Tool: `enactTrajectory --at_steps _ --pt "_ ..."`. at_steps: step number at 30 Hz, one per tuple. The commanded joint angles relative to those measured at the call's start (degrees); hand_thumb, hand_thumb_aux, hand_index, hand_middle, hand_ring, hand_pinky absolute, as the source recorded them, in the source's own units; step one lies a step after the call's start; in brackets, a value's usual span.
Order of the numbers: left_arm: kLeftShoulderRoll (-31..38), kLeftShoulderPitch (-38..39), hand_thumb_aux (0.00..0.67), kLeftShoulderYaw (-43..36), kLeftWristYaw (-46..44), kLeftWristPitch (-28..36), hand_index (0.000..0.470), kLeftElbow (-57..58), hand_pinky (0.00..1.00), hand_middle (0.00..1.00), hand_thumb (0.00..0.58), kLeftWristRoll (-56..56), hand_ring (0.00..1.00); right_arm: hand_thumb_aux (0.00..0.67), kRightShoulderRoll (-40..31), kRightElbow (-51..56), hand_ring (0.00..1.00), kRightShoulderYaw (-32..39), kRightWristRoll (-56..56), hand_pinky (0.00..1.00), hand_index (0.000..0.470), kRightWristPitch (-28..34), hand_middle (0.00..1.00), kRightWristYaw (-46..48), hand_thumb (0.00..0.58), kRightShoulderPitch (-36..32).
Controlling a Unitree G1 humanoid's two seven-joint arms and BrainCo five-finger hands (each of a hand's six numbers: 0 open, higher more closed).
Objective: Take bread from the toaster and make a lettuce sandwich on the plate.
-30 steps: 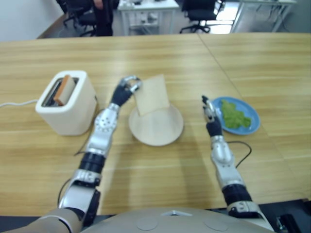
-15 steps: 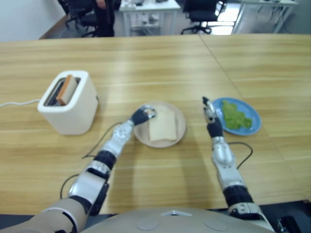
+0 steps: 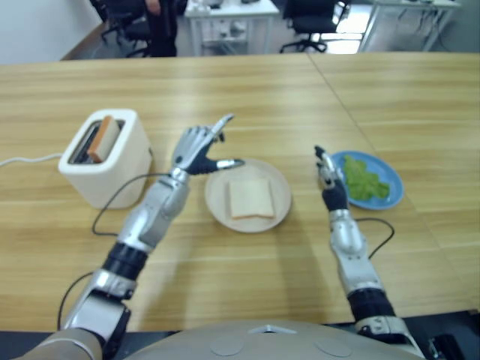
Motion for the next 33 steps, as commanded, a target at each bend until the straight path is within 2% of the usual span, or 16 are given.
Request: enactTrajectory --at_steps 1,4,7,10,13,17,22,33 --pt "0.20 2.84 0.000 1.33 1.60 1.47 0.000 -6.18 0.00 0.00 0.000 2.59 0.00 0.000 -3.93 -5.76 0.00 -2.13 -2.89 0.00 0.000 0.09 0.00 0.05 0.000 0.38" --pt "-1.02 3.72 0.000 2.51 1.41 1.22 0.000 -4.47 0.00 0.00 0.000 -1.96 0.00 0.000 -13.57 -6.04 0.00 -6.13 -11.62 0.00 0.000 1.04 0.00 -3.64 0.000 -1.68" --pt "-3.01 3.67 0.000 3.78 0.25 -0.41 0.000 2.24 0.00 0.00 0.000 -10.09 0.00 0.000 -28.21 -0.17 0.00 -6.32 -26.50 0.00 0.000 4.65 0.00 -10.48 0.000 -4.98" --pt "-3.33 3.78 0.000 4.74 0.04 -2.41 0.000 6.30 0.00 0.00 0.000 -14.24 0.00 0.000 -38.87 11.25 0.00 0.44 -37.87 0.00 0.000 7.46 0.00 -15.16 0.000 -11.20" --pt "-2.82 3.55 0.000 5.79 0.38 -2.54 0.000 7.55 0.00 0.00 0.000 -15.43 0.00 0.000 -43.92 23.91 0.00 9.00 -47.10 0.00 0.000 8.83 0.00 -18.78 0.000 -18.44" --pt "-2.72 3.40 0.000 5.70 0.46 -2.70 0.000 7.67 0.00 0.00 0.000 -15.11 0.00 0.000 -44.92 39.12 0.00 18.87 -53.93 0.00 0.000 9.84 0.00 -22.27 0.000 -26.84" --pt "-3.26 3.19 0.000 4.99 0.18 -2.63 0.000 7.82 0.00 0.00 0.000 -14.70 0.00 0.000 -41.91 49.55 0.00 27.01 -55.99 0.00 0.000 10.30 0.00 -24.72 0.000 -31.65" --pt "-3.11 3.17 0.000 4.66 -0.59 -1.78 0.000 7.75 0.00 0.00 0.000 -14.28 0.00 0.000 -36.34 57.77 0.00 36.80 -55.50 0.00 0.000 13.47 0.00 -24.31 0.000 -36.04"
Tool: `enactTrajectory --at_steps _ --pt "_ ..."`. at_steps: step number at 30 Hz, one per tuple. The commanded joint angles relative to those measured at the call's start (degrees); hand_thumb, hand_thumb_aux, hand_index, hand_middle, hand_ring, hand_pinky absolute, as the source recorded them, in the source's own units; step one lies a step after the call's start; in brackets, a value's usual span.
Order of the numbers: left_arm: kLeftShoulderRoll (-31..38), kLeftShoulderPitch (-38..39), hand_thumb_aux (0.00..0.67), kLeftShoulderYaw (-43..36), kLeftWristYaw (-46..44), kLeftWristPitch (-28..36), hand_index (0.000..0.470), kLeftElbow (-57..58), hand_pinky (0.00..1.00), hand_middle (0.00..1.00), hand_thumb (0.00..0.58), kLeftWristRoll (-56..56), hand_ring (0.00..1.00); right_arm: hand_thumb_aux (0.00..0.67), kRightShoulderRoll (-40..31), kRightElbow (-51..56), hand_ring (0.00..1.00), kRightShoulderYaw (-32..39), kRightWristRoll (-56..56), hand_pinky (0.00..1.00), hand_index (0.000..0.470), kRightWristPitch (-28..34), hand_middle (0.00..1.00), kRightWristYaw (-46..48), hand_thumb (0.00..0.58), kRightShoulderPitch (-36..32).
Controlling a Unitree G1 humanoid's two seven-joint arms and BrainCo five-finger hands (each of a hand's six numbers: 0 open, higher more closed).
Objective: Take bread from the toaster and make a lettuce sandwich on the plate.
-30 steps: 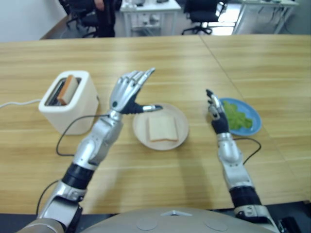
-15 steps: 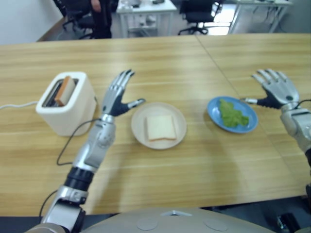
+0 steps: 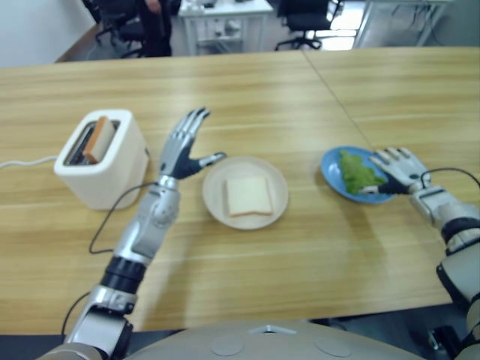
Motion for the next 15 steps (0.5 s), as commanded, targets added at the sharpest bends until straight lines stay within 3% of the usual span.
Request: enactTrajectory --at_steps 1,5,7,8,9,10,15 --pt "0.12 0.14 0.000 -0.34 -0.81 0.65 0.000 0.12 0.00 0.00 0.000 0.33 0.00 0.000 1.23 2.43 0.00 2.36 0.39 0.00 0.000 1.47 0.00 1.50 0.000 -1.10" --pt "0.10 0.48 0.000 -0.33 -1.08 0.88 0.000 -0.42 0.00 0.00 0.000 0.50 0.00 0.000 1.88 3.87 0.00 4.05 0.89 0.00 0.000 2.48 0.00 3.30 0.000 -1.82" --pt "0.08 0.71 0.000 -0.39 -1.22 0.99 0.000 -0.74 0.00 0.00 0.000 0.64 0.00 0.079 2.09 4.40 0.00 4.65 1.05 0.00 0.054 2.93 0.00 4.34 0.128 -1.81" --pt "0.06 0.80 0.000 -0.43 -1.30 1.05 0.000 -0.86 0.00 0.00 0.000 0.70 0.00 0.231 2.20 4.62 0.00 4.95 1.22 0.00 0.159 3.04 0.00 4.77 0.331 -1.77" --pt "0.04 0.88 0.000 -0.47 -1.35 1.10 0.000 -0.94 0.00 0.00 0.000 0.76 0.00 0.331 2.31 4.81 0.00 5.35 1.34 0.00 0.227 3.13 0.00 5.25 0.432 -1.73" --pt "0.03 0.93 0.000 -0.50 -1.38 1.12 0.000 -0.96 0.00 0.00 0.000 0.81 0.00 0.370 2.43 4.94 0.00 5.71 1.45 0.00 0.254 3.16 0.00 5.60 0.464 -1.69" --pt "0.01 1.25 0.000 -0.43 -1.83 1.29 0.000 -1.35 0.00 0.00 0.000 0.84 0.00 0.420 2.92 5.25 0.00 6.79 2.12 0.00 0.289 2.94 0.00 6.83 0.500 -1.22"
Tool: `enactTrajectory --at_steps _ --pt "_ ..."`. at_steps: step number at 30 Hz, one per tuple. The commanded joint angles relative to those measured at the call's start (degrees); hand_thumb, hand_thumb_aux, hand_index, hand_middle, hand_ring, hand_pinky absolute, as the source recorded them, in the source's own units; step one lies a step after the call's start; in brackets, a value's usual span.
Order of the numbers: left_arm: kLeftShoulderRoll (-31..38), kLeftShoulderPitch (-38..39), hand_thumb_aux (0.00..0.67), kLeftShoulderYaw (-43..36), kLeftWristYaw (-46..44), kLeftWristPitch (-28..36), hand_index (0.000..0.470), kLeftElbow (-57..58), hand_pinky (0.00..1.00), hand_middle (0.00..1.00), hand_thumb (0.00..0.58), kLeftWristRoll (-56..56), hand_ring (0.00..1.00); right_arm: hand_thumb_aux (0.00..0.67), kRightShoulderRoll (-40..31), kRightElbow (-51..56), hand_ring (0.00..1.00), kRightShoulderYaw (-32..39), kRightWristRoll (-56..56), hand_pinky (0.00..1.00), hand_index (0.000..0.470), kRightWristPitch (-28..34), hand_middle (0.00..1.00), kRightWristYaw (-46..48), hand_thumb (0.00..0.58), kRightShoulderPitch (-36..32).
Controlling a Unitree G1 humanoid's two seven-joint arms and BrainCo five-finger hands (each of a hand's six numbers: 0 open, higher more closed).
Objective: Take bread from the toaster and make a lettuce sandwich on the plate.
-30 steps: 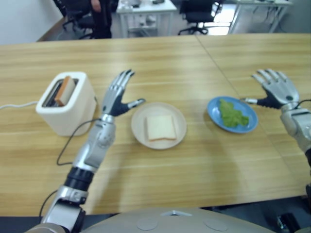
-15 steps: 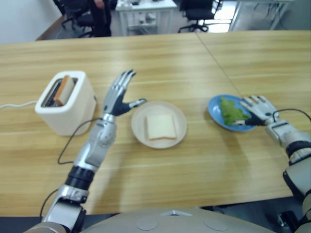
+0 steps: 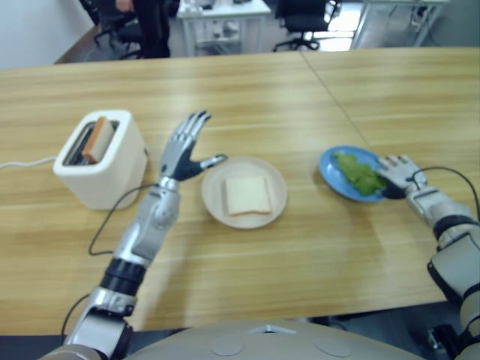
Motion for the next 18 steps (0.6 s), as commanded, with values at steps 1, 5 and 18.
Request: enactTrajectory --at_steps 1,5,18 --pt "-0.02 0.57 0.000 -0.33 -0.92 0.79 0.000 -0.83 0.00 0.00 0.000 0.12 0.00 0.449 1.00 0.74 0.00 1.05 1.04 0.00 0.308 -0.25 0.00 1.50 0.517 0.47" --pt "-0.05 0.76 0.000 -0.47 -1.06 0.87 0.000 -0.94 0.00 0.00 0.000 0.22 0.00 0.631 1.35 0.82 0.00 1.44 1.84 0.00 0.433 -0.80 0.00 2.06 0.578 1.07" --pt "0.04 1.05 0.000 -0.46 -0.28 0.64 0.000 -0.59 0.00 0.00 0.000 0.56 0.00 0.670 -1.69 -2.68 1.00 -3.79 10.05 1.00 0.460 -7.86 1.00 -2.32 0.580 1.82"
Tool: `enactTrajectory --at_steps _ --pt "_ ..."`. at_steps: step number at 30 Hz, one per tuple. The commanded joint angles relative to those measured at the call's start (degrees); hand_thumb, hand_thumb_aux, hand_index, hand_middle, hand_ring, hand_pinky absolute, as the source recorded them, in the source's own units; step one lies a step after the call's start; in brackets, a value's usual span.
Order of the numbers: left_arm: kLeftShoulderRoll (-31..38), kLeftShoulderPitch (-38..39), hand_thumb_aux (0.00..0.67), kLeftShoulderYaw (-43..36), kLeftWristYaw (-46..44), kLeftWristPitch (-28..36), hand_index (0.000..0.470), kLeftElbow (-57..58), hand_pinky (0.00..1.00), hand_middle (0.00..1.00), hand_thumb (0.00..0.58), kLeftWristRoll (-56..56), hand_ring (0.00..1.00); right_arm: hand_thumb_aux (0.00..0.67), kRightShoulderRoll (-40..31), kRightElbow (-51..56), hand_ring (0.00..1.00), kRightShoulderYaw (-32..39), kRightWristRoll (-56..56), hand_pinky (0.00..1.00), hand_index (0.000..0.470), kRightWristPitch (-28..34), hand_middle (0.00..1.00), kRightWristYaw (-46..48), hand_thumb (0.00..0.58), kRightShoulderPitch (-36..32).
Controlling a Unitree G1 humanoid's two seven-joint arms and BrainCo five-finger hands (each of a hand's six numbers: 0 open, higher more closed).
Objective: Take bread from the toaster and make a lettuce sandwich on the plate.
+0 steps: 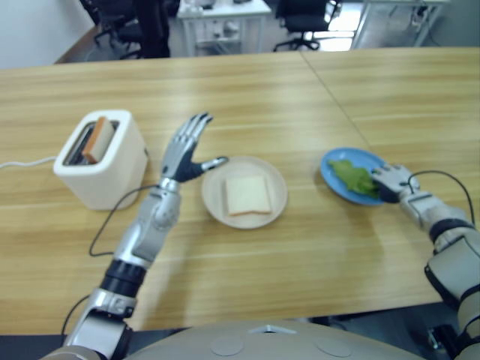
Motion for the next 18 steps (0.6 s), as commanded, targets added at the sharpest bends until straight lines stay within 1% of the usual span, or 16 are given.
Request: enactTrajectory --at_steps 1,3,5,8,11,14,16,18 --pt "0.08 0.57 0.000 0.16 0.39 0.02 0.000 -0.05 0.00 0.00 0.000 -0.04 0.00 0.670 -3.00 -3.26 1.00 -3.66 4.62 1.00 0.460 -4.64 1.00 -2.99 0.580 0.70" --pt "0.16 0.48 0.000 0.54 0.63 -0.15 0.000 0.13 0.00 0.00 0.000 -0.47 0.00 0.670 -4.97 -7.08 1.00 -5.97 7.07 1.00 0.460 -7.68 1.00 -4.29 0.580 1.66" --pt "0.26 0.32 0.000 1.02 0.93 -0.40 0.000 0.51 0.00 0.00 0.000 -1.04 0.00 0.670 -7.22 -13.16 1.00 -8.86 9.86 1.00 0.460 -10.46 1.00 -4.95 0.580 3.72" --pt "0.38 0.10 0.000 2.17 1.47 -0.88 0.000 0.98 0.00 0.00 0.000 -2.25 0.00 0.670 -10.48 -27.64 1.00 -14.83 14.93 1.00 0.460 -11.94 1.00 -2.95 0.580 9.26" --pt "0.32 -0.03 0.000 3.43 1.85 -1.33 0.000 1.61 0.00 0.00 0.000 -3.64 0.00 0.670 -11.57 -42.33 1.00 -20.78 18.83 1.00 0.460 -9.79 1.00 0.52 0.580 15.28" --pt "0.00 -0.43 0.000 4.44 1.91 -2.14 0.000 2.92 0.00 0.00 0.000 -5.74 0.00 0.670 -10.32 -56.83 1.00 -26.13 21.96 1.00 0.460 -6.35 1.00 4.76 0.580 21.17" --pt "0.00 -0.70 0.000 4.70 1.88 -2.60 0.000 3.92 0.00 0.00 0.000 -6.65 0.00 0.670 -8.28 -64.43 1.00 -28.00 22.86 1.00 0.460 -3.99 1.00 7.52 0.580 23.29" --pt "0.03 -0.98 0.000 4.83 1.88 -3.11 0.000 4.89 0.00 0.00 0.000 -7.26 0.00 0.670 -5.30 -70.30 1.00 -28.45 22.67 1.00 0.460 -1.91 1.00 10.35 0.580 24.13"
